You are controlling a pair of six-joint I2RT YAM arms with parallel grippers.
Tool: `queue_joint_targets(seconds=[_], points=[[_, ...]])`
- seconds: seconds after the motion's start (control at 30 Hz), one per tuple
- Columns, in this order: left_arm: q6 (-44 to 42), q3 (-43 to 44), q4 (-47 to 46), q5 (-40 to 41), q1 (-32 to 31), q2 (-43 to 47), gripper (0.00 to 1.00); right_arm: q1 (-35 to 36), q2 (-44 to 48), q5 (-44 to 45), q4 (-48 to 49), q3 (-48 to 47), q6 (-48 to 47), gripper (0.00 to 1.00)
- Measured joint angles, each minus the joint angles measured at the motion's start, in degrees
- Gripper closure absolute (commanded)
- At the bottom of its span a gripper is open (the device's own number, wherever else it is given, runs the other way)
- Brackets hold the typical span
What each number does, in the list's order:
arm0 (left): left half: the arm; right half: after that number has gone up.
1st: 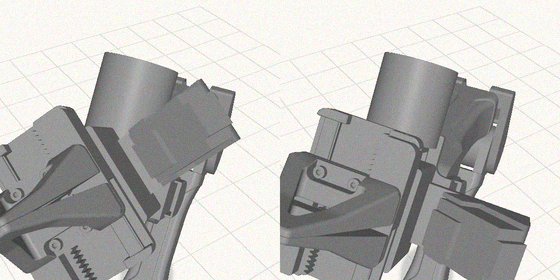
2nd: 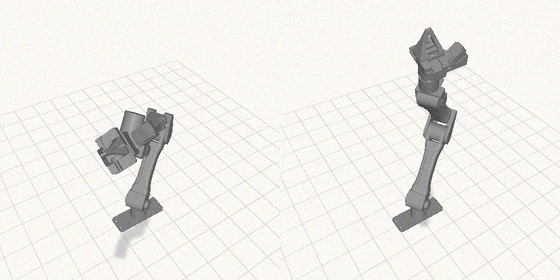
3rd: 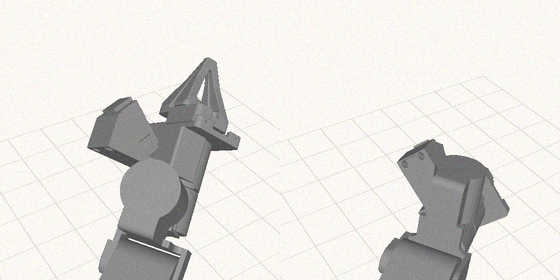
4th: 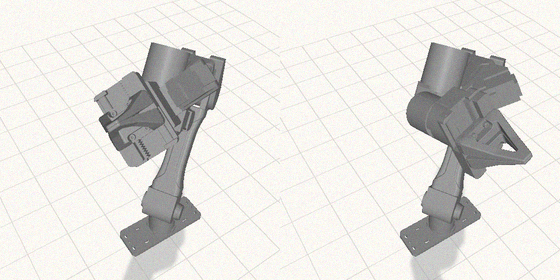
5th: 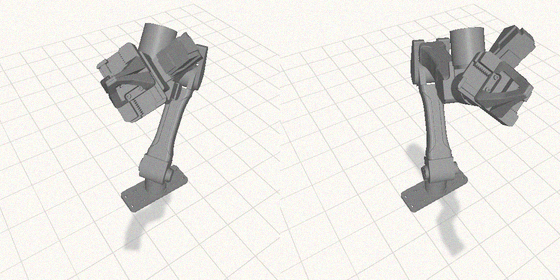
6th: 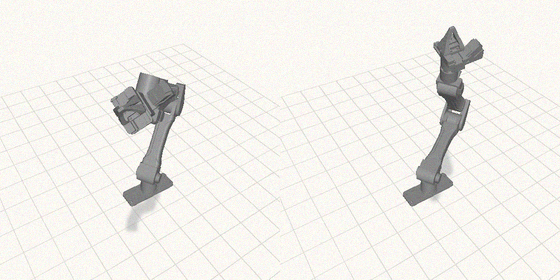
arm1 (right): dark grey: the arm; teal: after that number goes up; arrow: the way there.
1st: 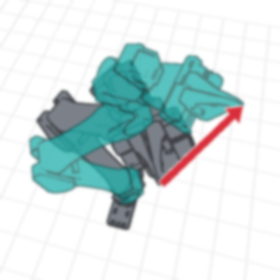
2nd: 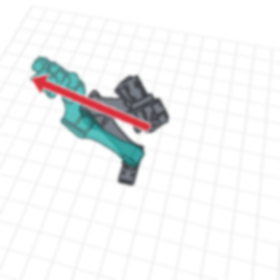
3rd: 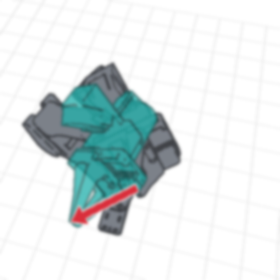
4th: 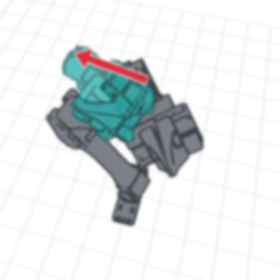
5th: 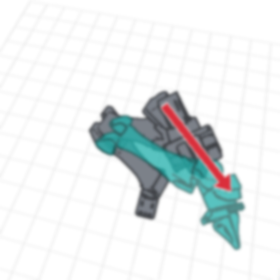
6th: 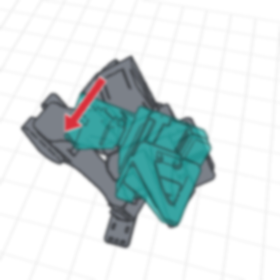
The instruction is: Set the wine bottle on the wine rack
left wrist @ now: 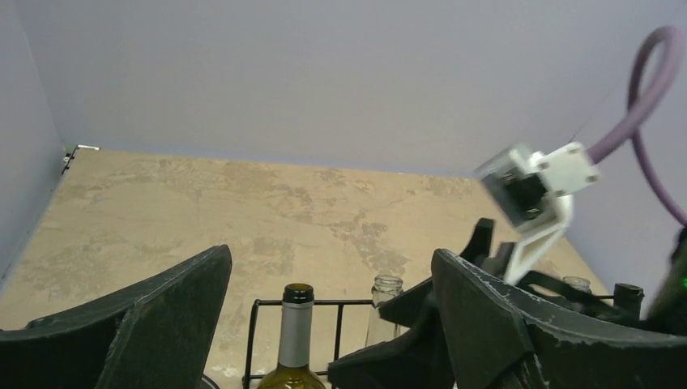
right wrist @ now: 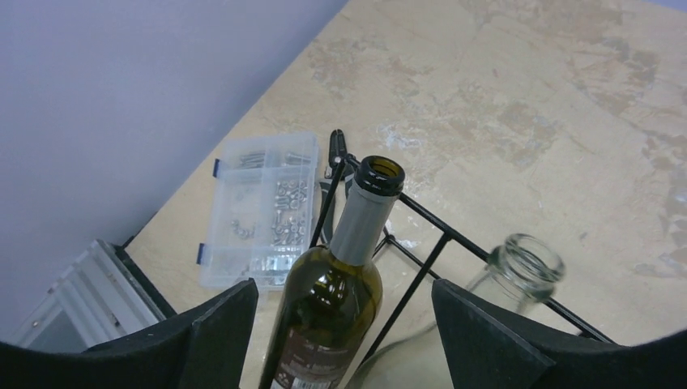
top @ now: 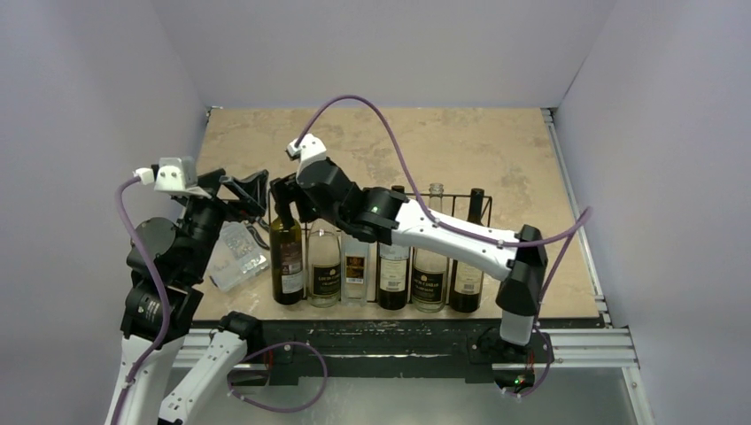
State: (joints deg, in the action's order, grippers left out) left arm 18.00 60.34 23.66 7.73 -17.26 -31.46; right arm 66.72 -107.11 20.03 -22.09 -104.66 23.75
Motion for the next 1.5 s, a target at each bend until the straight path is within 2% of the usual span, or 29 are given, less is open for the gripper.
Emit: queue_joint_targets(seconds=[0.2, 0.3, 0.53, 0.77, 0.9, 1.13, 1.5], points=[[-0.1, -0.2, -0.4, 0.0, 0.0, 1.1, 0.07, 0.0, 12.4, 1.9, 1.9, 7.2, -3.8, 0.09], [0.0, -0.2, -0.4, 0.0, 0.0, 1.7, 0.06, -0.1, 21.0, 5.9, 3.3, 13.1, -5.7, 0.01], [2.1, 6.3, 2.5, -2.6, 0.0, 1.6, 0.03, -0.5, 41.6, 18.4, 5.4, 24.9, -10.7, 0.01], [6.1, 9.2, 3.7, -1.5, 0.0, 6.7, 0.0, -0.5, 57.0, 28.2, 8.6, 26.4, -17.2, 0.01], [7.7, 9.7, 4.2, -1.0, 0.0, 9.1, 0.0, -0.5, 61.6, 32.7, 10.9, 25.4, -21.8, 0.01], [7.3, 13.4, 7.2, 2.0, 0.0, 9.7, 0.0, -0.5, 63.1, 39.0, 11.6, 20.3, -30.0, 0.01], [4.9, 14.7, 6.5, 7.3, 0.0, 11.0, 0.0, -0.5, 67.0, 42.4, 14.6, 18.4, -34.5, 0.01]])
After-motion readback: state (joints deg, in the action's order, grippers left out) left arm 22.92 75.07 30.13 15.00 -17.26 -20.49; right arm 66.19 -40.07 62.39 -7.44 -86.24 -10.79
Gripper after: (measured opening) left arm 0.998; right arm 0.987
